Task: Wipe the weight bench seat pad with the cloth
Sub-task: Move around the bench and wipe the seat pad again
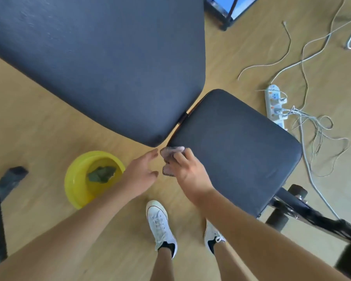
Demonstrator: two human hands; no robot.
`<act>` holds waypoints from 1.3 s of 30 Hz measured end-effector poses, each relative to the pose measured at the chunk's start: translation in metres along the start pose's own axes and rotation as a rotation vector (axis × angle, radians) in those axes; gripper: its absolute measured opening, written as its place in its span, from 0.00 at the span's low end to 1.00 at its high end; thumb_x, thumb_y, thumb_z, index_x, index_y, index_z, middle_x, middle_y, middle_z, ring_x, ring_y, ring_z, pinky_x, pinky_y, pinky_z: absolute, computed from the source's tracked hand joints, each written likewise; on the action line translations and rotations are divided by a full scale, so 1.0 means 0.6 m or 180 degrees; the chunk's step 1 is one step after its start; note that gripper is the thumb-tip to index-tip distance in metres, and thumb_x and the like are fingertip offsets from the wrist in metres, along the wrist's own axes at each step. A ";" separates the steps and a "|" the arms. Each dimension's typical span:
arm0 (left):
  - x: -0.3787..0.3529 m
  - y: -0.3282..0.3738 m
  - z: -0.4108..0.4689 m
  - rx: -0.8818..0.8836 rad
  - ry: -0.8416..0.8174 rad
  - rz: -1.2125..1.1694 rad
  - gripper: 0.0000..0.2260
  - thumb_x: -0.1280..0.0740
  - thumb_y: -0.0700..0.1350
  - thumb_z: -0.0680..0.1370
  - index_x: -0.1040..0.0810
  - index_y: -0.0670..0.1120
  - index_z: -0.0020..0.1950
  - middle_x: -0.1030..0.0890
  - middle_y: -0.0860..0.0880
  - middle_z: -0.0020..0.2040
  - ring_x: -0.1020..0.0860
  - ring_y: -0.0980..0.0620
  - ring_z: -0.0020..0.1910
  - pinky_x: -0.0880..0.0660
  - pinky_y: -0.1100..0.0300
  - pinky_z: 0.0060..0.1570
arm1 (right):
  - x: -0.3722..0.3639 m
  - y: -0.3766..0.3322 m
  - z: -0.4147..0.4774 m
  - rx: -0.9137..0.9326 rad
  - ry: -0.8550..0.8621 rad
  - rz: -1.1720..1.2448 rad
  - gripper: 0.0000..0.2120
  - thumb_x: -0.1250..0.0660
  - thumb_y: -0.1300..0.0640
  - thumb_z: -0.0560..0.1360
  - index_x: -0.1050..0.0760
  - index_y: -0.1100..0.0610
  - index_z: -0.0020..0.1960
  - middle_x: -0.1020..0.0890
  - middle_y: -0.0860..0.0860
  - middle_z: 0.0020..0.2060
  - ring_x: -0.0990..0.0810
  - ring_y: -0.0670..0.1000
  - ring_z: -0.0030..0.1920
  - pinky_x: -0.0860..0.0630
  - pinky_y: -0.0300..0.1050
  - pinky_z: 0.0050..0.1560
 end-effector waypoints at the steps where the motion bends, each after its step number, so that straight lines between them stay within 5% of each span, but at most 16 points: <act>1: 0.005 -0.002 0.006 0.0043 0.0019 0.0106 0.30 0.31 0.40 0.76 0.32 0.50 0.78 0.20 0.46 0.69 0.19 0.38 0.61 0.22 0.47 0.61 | 0.005 0.025 0.027 -0.0098 -0.0044 -0.0038 0.04 0.33 0.63 0.73 0.19 0.60 0.42 0.19 0.56 0.42 0.27 0.56 0.41 0.23 0.45 0.35; 4: 0.019 -0.001 0.023 0.0151 0.0030 0.0164 0.28 0.30 0.42 0.76 0.30 0.48 0.76 0.21 0.48 0.70 0.19 0.37 0.61 0.23 0.43 0.62 | 0.017 0.065 0.057 -0.1020 0.0156 0.0074 0.08 0.34 0.60 0.76 0.19 0.62 0.51 0.25 0.51 0.49 0.30 0.53 0.47 0.23 0.44 0.40; 8: 0.031 0.009 0.025 0.0223 0.0010 0.0080 0.25 0.31 0.44 0.76 0.26 0.48 0.73 0.20 0.50 0.69 0.18 0.44 0.61 0.21 0.44 0.60 | 0.014 0.027 0.056 0.0783 -0.0525 -0.0524 0.06 0.33 0.59 0.76 0.16 0.57 0.45 0.18 0.52 0.45 0.22 0.54 0.45 0.20 0.43 0.45; 10: 0.030 0.017 0.022 0.0172 -0.0075 0.0181 0.25 0.32 0.46 0.76 0.27 0.48 0.74 0.21 0.51 0.69 0.18 0.45 0.61 0.21 0.45 0.60 | 0.050 0.126 0.098 0.0134 -0.0430 -0.0695 0.08 0.33 0.58 0.73 0.17 0.53 0.49 0.17 0.51 0.48 0.26 0.53 0.49 0.22 0.41 0.46; 13: 0.023 0.046 0.022 -0.0029 -0.0120 -0.0010 0.24 0.34 0.43 0.76 0.26 0.52 0.73 0.19 0.53 0.67 0.17 0.52 0.58 0.21 0.52 0.59 | 0.062 0.156 0.095 -0.1042 0.0211 -0.0444 0.14 0.42 0.59 0.78 0.19 0.60 0.52 0.20 0.58 0.50 0.25 0.58 0.49 0.23 0.50 0.50; 15: 0.017 0.075 0.027 -0.0136 -0.0126 -0.0227 0.21 0.36 0.41 0.74 0.21 0.57 0.65 0.15 0.60 0.58 0.16 0.63 0.50 0.22 0.65 0.51 | 0.020 0.057 0.064 -0.0308 -0.0283 -0.0329 0.26 0.55 0.61 0.80 0.18 0.63 0.51 0.18 0.59 0.47 0.20 0.59 0.48 0.21 0.52 0.50; 18: 0.012 0.092 0.039 -0.0274 -0.0084 0.0071 0.22 0.40 0.44 0.71 0.18 0.53 0.62 0.12 0.53 0.52 0.15 0.55 0.52 0.21 0.62 0.50 | 0.039 0.075 0.053 0.1335 -0.0531 -0.0825 0.12 0.39 0.65 0.79 0.16 0.62 0.47 0.16 0.58 0.45 0.17 0.60 0.45 0.18 0.50 0.47; 22: 0.016 0.091 0.055 -0.0246 0.0125 0.0296 0.32 0.43 0.40 0.69 0.27 0.47 0.75 0.17 0.43 0.64 0.19 0.49 0.63 0.30 0.65 0.54 | 0.140 0.286 0.117 -0.1239 0.0598 -0.0518 0.07 0.32 0.77 0.68 0.21 0.67 0.41 0.22 0.63 0.38 0.24 0.63 0.41 0.22 0.58 0.38; 24: 0.008 0.103 0.060 -0.0254 0.0141 0.0234 0.33 0.42 0.40 0.69 0.28 0.46 0.76 0.17 0.42 0.65 0.18 0.49 0.59 0.30 0.65 0.52 | 0.103 0.235 0.065 -0.1649 0.0560 -0.0079 0.08 0.30 0.77 0.67 0.21 0.67 0.42 0.22 0.62 0.39 0.27 0.61 0.42 0.21 0.56 0.39; 27: 0.006 0.110 0.072 -0.0262 0.0317 0.0480 0.28 0.38 0.39 0.72 0.26 0.43 0.74 0.15 0.39 0.61 0.16 0.48 0.55 0.24 0.58 0.55 | 0.050 0.095 -0.029 0.0153 -0.0482 -0.0008 0.05 0.27 0.69 0.71 0.17 0.65 0.47 0.18 0.59 0.44 0.27 0.57 0.45 0.20 0.51 0.45; 29: 0.002 0.105 0.079 -0.0185 0.0346 0.0667 0.26 0.35 0.39 0.74 0.25 0.42 0.73 0.13 0.42 0.45 0.17 0.45 0.51 0.23 0.55 0.54 | 0.069 0.148 -0.046 0.0943 -0.0773 -0.0385 0.05 0.31 0.69 0.74 0.16 0.64 0.48 0.17 0.59 0.44 0.23 0.58 0.43 0.21 0.50 0.45; 31: -0.005 0.109 0.084 -0.0176 0.0322 0.0804 0.25 0.33 0.44 0.75 0.24 0.42 0.72 0.19 0.47 0.30 0.20 0.46 0.41 0.24 0.55 0.46 | 0.127 0.274 -0.013 0.0265 -0.0322 -0.0595 0.05 0.31 0.72 0.73 0.18 0.65 0.46 0.19 0.62 0.42 0.23 0.62 0.41 0.21 0.56 0.42; 33: -0.005 0.114 0.089 -0.0145 0.0378 0.0886 0.27 0.29 0.51 0.75 0.23 0.40 0.70 0.15 0.43 0.37 0.19 0.42 0.48 0.22 0.53 0.49 | 0.179 0.379 -0.023 -0.1360 0.0635 -0.0461 0.05 0.31 0.75 0.71 0.20 0.68 0.43 0.22 0.64 0.39 0.25 0.63 0.42 0.23 0.59 0.40; 35: -0.005 0.119 0.091 -0.0076 0.0446 0.0926 0.29 0.26 0.54 0.74 0.22 0.38 0.69 0.13 0.40 0.50 0.19 0.40 0.57 0.23 0.51 0.54 | 0.141 0.347 -0.099 -0.2446 0.0778 0.0078 0.04 0.32 0.73 0.73 0.20 0.67 0.42 0.24 0.61 0.40 0.26 0.62 0.44 0.26 0.56 0.43; 36: -0.004 0.123 0.092 -0.0027 0.0460 0.0918 0.28 0.25 0.53 0.74 0.21 0.37 0.68 0.13 0.40 0.52 0.19 0.39 0.57 0.24 0.52 0.54 | 0.105 0.283 -0.129 -0.2358 0.0542 0.0387 0.04 0.32 0.71 0.74 0.20 0.65 0.43 0.24 0.59 0.41 0.26 0.61 0.44 0.27 0.53 0.44; 39: -0.004 0.128 0.095 0.0233 0.0379 0.0836 0.19 0.22 0.49 0.73 0.17 0.34 0.53 0.17 0.41 0.41 0.22 0.40 0.46 0.31 0.57 0.46 | 0.053 0.132 -0.198 -0.0640 -0.0444 0.0691 0.10 0.35 0.57 0.82 0.20 0.61 0.46 0.22 0.54 0.43 0.24 0.58 0.43 0.25 0.51 0.44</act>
Point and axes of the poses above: each hand's wrist, its own z-axis towards the middle knuckle, its own x-axis out of the back of the hand, y = z × x, the point moved 7 cm from there along z, towards the middle knuckle
